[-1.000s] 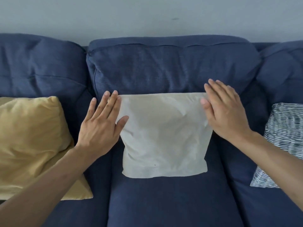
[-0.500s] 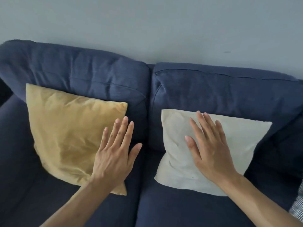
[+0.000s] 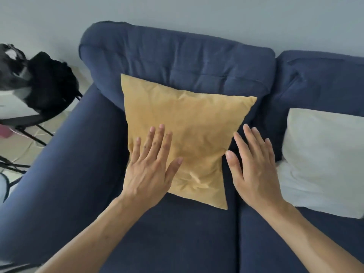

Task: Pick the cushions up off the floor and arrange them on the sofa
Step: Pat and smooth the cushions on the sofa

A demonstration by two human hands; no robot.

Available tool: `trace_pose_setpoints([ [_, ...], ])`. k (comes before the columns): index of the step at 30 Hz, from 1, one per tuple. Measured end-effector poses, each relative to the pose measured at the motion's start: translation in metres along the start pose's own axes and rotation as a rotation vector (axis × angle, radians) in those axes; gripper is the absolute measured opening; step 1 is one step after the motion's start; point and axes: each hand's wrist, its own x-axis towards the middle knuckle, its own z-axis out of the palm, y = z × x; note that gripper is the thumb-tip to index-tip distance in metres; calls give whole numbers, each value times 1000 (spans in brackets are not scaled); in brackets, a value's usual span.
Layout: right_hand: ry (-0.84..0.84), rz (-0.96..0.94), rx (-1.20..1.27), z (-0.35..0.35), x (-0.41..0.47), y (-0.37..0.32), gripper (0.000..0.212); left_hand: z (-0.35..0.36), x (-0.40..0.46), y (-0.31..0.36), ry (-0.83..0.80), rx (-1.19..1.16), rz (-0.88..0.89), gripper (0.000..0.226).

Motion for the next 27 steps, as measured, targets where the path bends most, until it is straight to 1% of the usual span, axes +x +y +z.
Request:
trace_pose_setpoints([
  [5,-30,-7,30,21,14,-57,59,-6,-7,-46,21,-41,-46,78],
  [11,-62,-21,50,36,40,-91,63,-8,6,-68,35,-86,-34,75],
  [19,15,-31,80,55,92,-123,60,-20,74,-83,96,-144,73,70],
  [23,30,-30,79,63,116,-130,56,-19,111,-80,151,-193,127,64],
  [27,45,-35,75,81,135,-134,58,-11,141,-73,183,-275,169,58],
])
